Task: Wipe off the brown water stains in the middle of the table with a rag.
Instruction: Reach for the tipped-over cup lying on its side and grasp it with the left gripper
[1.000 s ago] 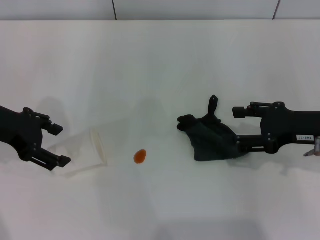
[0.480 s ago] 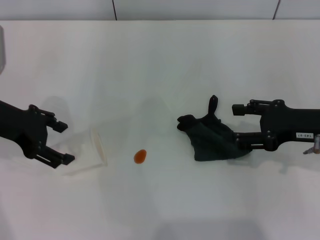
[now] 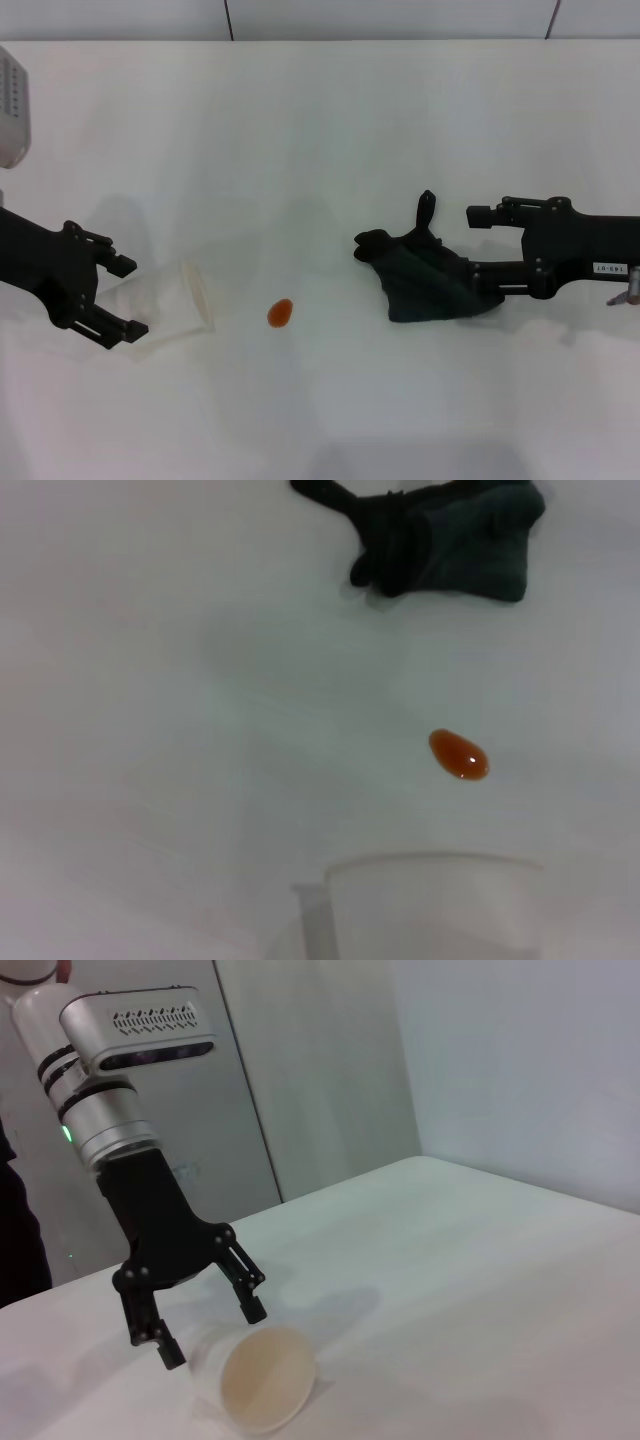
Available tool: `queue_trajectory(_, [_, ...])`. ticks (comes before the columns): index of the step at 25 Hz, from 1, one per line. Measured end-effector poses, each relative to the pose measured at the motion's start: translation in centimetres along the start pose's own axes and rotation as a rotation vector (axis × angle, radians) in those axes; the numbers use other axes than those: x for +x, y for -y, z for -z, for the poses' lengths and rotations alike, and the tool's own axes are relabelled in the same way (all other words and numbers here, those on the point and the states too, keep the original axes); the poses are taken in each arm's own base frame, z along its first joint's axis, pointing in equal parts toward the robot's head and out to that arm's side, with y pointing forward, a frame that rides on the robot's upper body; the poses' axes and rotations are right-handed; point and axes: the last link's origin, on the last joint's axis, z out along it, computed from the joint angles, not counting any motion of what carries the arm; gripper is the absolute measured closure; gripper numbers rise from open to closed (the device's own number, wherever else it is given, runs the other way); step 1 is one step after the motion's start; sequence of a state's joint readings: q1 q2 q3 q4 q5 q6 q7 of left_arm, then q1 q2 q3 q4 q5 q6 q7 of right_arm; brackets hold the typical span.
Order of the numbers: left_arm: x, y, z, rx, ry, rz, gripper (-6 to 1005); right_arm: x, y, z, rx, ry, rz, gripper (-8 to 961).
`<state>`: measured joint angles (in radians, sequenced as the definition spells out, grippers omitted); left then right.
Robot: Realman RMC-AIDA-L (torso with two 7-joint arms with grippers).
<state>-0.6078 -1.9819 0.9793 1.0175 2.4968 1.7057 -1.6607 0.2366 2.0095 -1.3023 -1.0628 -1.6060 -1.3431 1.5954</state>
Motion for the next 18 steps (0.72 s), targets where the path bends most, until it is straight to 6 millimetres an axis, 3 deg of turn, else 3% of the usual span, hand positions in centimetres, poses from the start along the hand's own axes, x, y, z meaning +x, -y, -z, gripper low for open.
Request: queue_trajectory(18, [0.75,0.71,-0.72,0.015,0.032,-0.027,140,-0.05,0.08,-0.06,0.008,0.007,-0.004,163])
